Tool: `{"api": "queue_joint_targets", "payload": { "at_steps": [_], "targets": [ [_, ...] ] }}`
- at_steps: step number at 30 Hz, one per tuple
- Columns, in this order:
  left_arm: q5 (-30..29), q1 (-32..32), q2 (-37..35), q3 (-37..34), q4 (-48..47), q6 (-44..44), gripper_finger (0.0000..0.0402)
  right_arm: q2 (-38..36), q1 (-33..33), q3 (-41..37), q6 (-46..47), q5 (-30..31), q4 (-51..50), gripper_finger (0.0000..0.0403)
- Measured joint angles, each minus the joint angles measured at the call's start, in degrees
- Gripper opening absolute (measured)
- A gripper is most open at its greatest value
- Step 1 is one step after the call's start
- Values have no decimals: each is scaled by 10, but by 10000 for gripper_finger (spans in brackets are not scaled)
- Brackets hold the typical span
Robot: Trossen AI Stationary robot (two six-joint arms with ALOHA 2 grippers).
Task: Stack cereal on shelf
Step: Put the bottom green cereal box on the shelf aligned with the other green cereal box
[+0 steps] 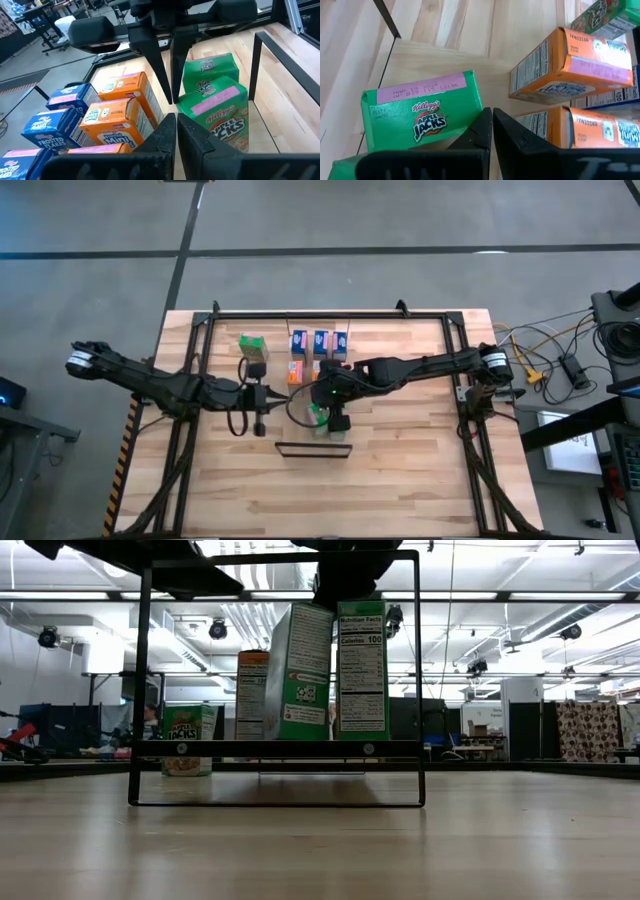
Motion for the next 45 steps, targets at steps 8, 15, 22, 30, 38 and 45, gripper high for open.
{"api": "queue_joint_targets", "payload": {
  "at_steps": [8, 15, 22, 30, 38, 45],
  "targets": [
    [0, 0, -5, 0, -4, 0, 0, -1, 8, 0, 16, 0, -10, 9],
    [0, 0, -5, 0, -4, 1, 0, -2, 10, 0, 34, 1, -11, 9],
    [0, 0, 1, 0, -4, 2, 0, -6, 10, 0, 38, 2, -12, 9],
    [0, 0, 3, 0, -3, 4, 0, -15, 10, 0, 41, 6, -4, 9],
    [0, 0, 3, 0, 1, 7, 0, -15, 10, 0, 14, 5, 47, 9],
    [64, 0, 25, 0, 15, 7, 0, -23, 10, 0, -14, 4, 56, 9]
  ]
}}
